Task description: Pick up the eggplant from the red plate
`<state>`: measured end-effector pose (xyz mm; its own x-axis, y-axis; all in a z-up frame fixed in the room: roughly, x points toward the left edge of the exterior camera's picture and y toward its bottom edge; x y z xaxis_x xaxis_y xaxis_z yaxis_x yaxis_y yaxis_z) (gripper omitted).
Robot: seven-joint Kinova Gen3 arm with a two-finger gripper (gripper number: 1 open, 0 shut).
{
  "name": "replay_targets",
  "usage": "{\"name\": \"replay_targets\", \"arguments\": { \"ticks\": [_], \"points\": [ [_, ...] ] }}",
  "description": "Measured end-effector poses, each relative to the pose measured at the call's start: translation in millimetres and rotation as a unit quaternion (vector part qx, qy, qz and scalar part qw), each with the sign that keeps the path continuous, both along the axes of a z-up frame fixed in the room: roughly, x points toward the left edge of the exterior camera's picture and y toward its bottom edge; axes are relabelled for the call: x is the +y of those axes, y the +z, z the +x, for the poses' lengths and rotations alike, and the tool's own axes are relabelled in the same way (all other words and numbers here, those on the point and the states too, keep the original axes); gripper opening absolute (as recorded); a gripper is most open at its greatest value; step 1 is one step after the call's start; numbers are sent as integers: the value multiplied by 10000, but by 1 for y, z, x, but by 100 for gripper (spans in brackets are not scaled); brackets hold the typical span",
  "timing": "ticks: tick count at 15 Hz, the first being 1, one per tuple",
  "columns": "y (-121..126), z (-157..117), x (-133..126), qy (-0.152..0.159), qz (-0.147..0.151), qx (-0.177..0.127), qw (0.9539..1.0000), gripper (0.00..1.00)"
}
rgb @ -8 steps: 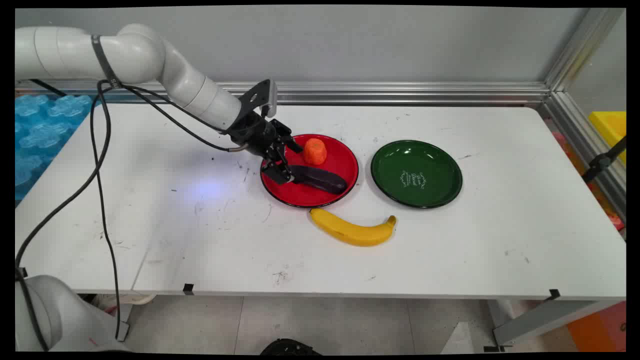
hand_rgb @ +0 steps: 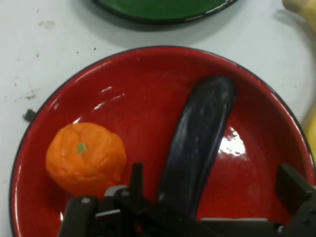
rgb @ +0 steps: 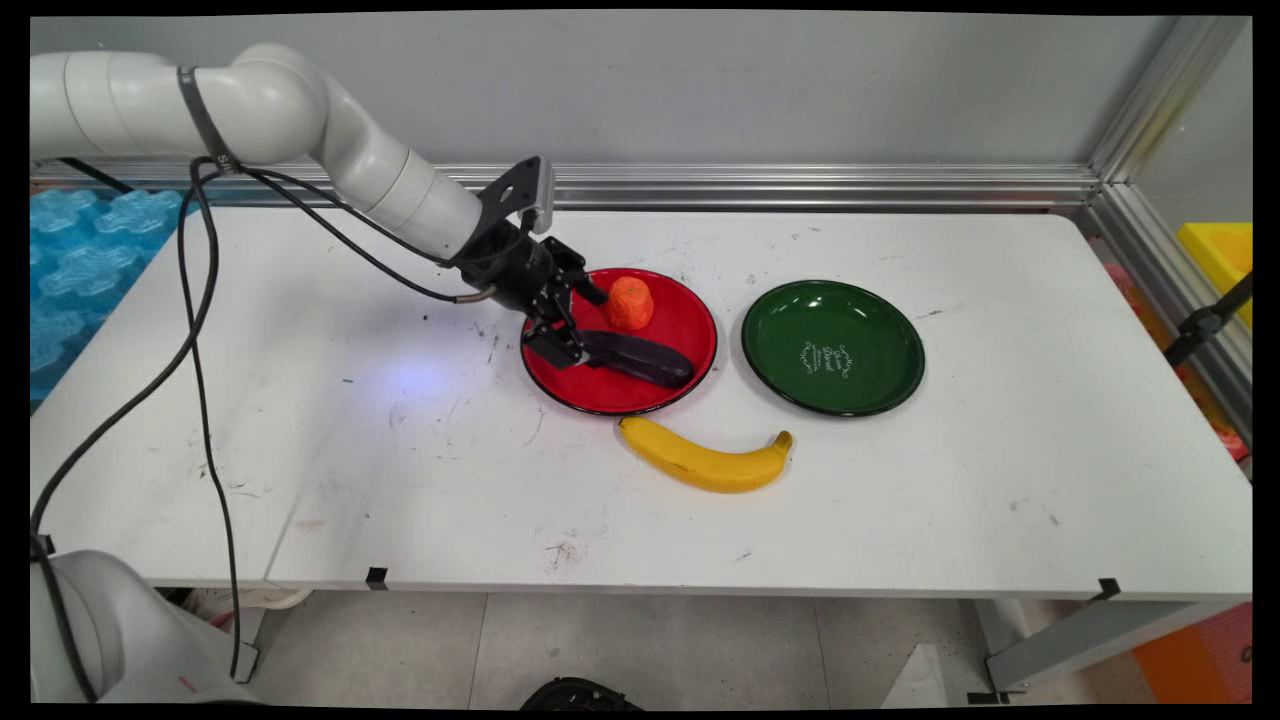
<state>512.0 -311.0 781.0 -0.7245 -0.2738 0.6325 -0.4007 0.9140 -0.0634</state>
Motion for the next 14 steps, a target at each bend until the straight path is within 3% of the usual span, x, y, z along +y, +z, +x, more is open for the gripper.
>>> {"name": "replay_targets", "arguments": {
  "ticks": [14],
  "points": [
    [-2,-28,-18,-694,-310,-113,9970,100]
  ]
}}
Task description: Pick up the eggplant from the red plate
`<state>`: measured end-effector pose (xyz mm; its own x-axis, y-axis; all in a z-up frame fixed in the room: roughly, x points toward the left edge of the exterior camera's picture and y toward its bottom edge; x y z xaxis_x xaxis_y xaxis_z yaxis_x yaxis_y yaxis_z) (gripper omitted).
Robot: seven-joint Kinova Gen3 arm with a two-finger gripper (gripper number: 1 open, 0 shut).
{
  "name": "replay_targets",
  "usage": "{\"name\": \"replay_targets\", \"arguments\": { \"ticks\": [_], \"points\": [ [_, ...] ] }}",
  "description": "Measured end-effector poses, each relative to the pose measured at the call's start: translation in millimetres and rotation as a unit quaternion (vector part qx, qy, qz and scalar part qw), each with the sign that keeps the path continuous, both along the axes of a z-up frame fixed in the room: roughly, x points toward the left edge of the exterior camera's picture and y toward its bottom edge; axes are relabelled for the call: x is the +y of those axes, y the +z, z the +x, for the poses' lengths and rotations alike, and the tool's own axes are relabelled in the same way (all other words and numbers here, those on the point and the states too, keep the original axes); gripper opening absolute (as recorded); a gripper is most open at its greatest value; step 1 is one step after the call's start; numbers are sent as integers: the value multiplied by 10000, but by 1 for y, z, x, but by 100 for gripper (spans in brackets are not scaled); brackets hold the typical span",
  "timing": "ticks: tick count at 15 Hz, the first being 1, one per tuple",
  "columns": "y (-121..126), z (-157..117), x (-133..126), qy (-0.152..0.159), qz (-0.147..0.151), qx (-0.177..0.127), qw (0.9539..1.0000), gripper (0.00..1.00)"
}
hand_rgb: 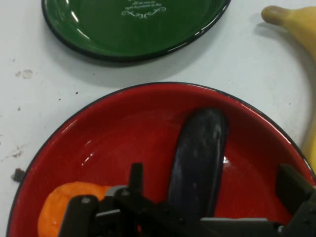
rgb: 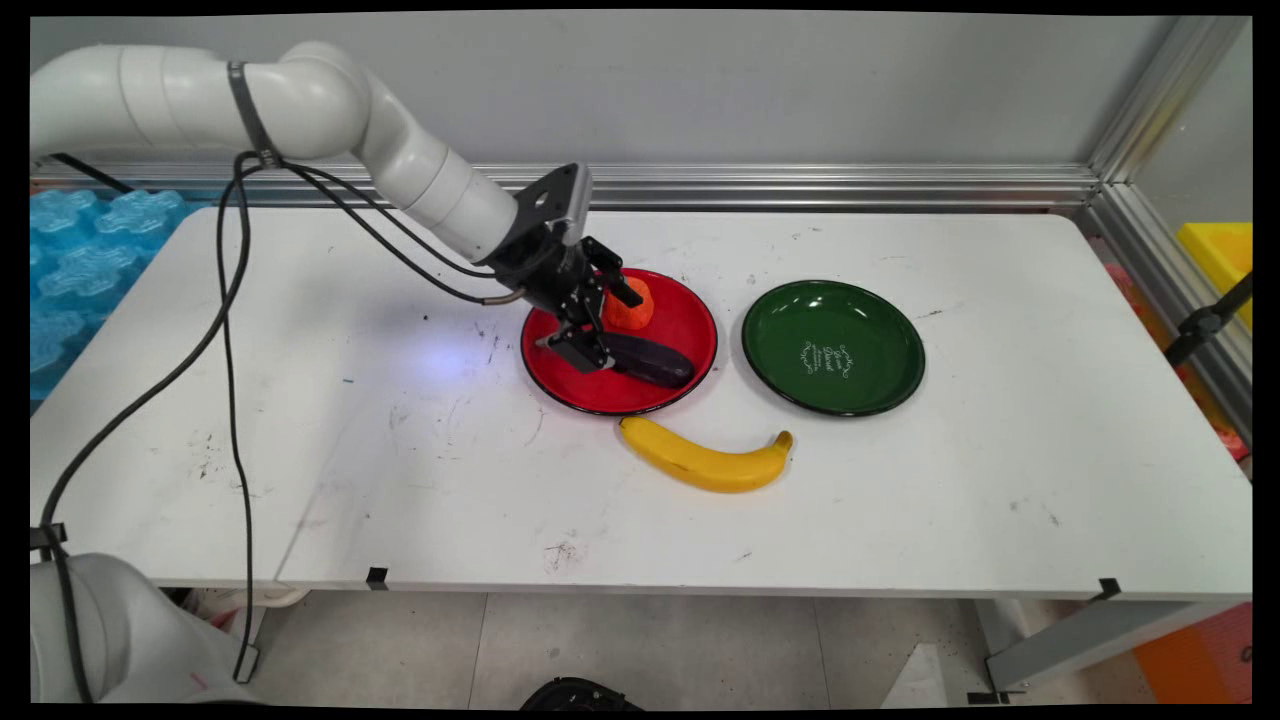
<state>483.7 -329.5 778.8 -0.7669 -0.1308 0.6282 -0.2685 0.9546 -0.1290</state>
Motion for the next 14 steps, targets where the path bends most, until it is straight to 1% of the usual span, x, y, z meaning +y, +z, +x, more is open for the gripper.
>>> {"name": "replay_targets", "arguments": {
  "ticks": [6,14],
  "points": [
    [-9,-7,-9,5,69,-108,9999,100],
    [-20,-10,-18,67,169,-169,9997,100]
  ]
}}
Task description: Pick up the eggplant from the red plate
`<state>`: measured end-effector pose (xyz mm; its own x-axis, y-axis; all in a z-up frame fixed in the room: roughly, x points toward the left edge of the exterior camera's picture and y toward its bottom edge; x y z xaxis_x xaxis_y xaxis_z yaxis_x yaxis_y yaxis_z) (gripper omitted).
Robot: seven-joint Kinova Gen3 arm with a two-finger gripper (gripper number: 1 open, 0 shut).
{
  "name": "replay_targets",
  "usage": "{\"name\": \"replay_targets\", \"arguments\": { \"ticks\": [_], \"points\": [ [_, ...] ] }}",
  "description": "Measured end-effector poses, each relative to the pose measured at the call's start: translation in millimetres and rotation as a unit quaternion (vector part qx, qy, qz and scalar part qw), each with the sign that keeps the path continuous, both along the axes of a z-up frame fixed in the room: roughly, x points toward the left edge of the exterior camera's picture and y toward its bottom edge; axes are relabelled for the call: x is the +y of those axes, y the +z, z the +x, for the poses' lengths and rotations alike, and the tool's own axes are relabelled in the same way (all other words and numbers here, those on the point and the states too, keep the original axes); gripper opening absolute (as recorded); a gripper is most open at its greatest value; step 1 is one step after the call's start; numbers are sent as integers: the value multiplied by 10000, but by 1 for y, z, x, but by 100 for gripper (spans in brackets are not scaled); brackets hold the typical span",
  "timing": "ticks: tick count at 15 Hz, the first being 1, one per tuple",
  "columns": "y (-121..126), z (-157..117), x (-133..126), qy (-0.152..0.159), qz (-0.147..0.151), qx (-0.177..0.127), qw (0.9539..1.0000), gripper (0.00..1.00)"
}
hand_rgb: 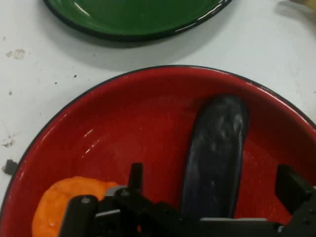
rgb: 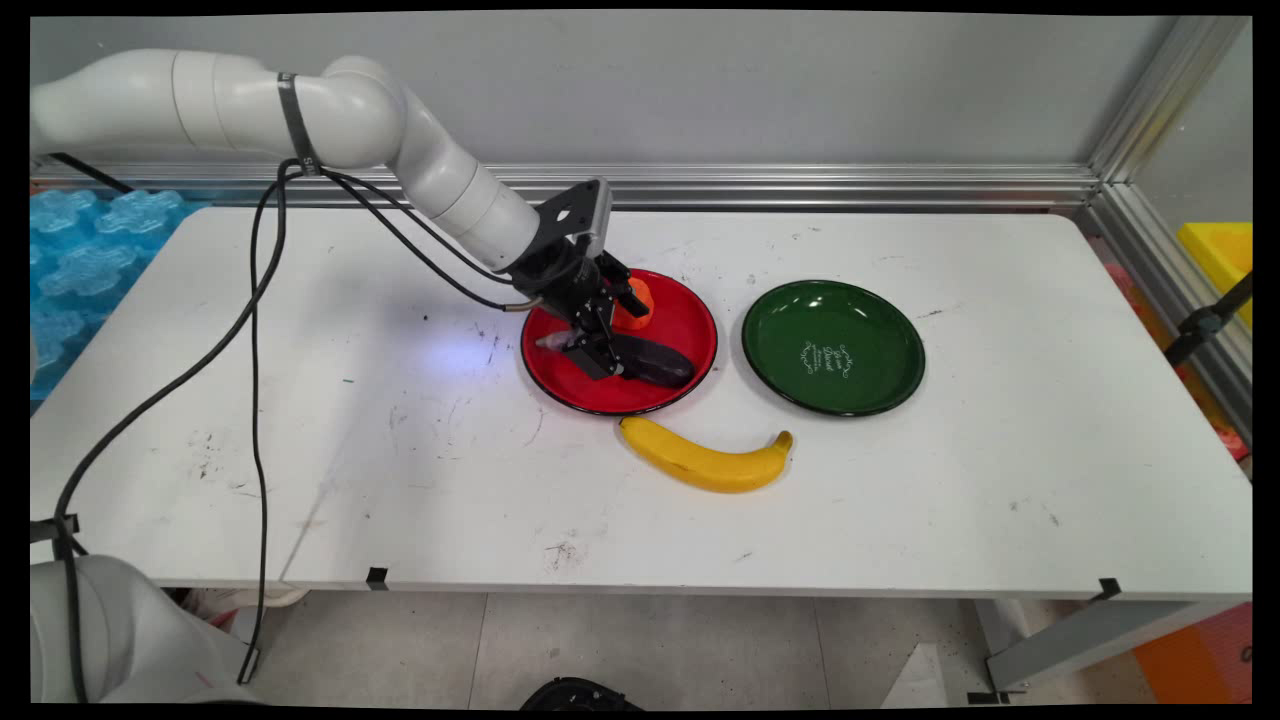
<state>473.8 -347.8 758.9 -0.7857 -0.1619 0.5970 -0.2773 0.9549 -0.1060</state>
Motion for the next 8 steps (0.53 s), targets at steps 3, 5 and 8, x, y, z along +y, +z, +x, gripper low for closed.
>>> {"name": "replay_targets", "arguments": {
  "ticks": [3,5,8],
  "points": [
    [-2,-1,-2,17,23,-2,10000,100],
    [-4,-1,-2,21,52,-6,10000,100],
    [-8,-1,-2,31,95,-11,9999,100]
  ]
}}
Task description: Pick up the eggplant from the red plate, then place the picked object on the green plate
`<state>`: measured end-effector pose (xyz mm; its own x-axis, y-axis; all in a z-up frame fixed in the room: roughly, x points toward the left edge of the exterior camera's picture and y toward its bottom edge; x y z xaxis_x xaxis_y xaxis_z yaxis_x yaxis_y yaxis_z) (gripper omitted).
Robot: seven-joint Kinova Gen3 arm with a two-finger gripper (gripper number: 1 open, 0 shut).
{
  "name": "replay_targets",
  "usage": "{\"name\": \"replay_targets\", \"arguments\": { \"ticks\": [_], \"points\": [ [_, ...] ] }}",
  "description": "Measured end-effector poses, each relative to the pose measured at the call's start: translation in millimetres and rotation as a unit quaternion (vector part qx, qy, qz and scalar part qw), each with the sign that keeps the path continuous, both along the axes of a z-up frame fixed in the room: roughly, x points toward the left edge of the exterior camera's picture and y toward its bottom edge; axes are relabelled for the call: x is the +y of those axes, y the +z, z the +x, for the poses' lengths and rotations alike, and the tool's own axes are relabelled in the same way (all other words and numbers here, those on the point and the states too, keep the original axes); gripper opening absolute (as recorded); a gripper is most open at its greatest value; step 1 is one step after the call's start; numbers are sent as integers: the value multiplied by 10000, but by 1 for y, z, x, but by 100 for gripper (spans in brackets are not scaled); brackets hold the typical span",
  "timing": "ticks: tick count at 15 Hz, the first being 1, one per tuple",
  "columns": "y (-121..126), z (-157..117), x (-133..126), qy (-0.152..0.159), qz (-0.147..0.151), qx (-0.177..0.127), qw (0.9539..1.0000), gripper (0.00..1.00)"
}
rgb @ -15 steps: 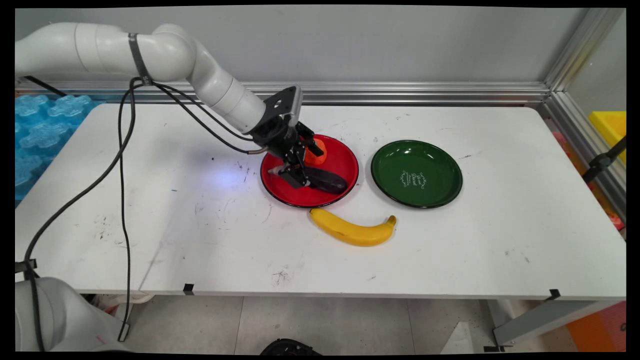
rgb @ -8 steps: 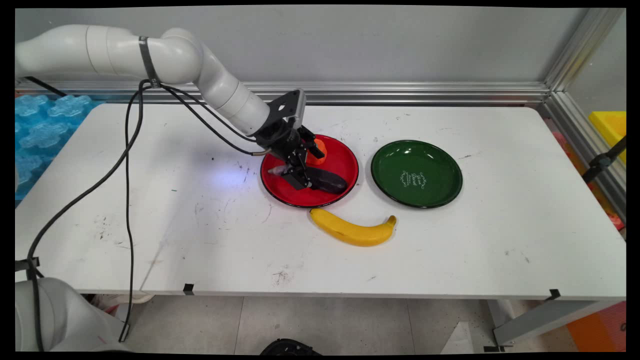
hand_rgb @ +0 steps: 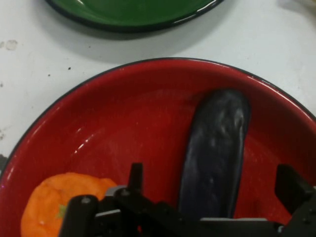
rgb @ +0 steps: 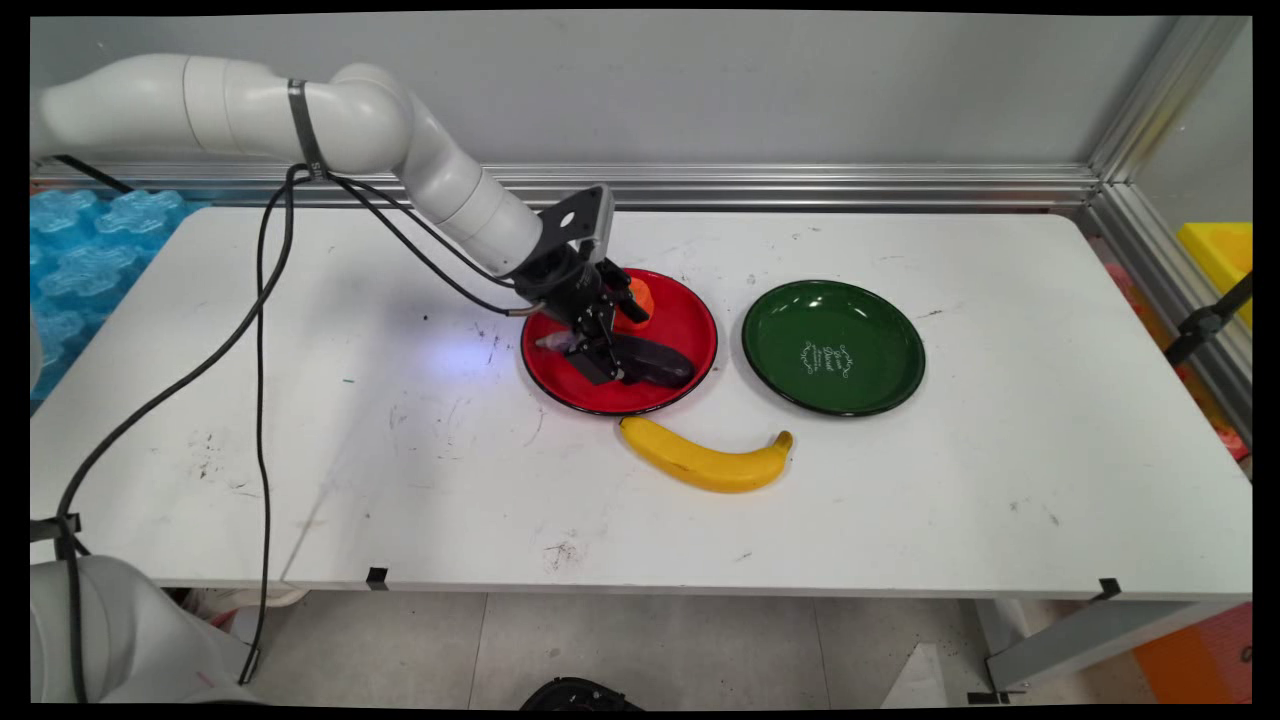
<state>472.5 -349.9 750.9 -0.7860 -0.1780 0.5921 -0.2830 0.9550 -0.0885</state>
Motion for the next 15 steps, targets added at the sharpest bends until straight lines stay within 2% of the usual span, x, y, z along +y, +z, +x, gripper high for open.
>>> {"name": "replay_targets", "arguments": {
  "ticks": [2,3,10,15],
  "points": [
    [-2,-1,0,1,18,3,10000,100],
    [-3,-1,0,5,28,5,10000,0],
    [-7,-2,2,13,185,34,9998,0],
    [5,-3,5,-38,250,98,9996,0]
  ]
}}
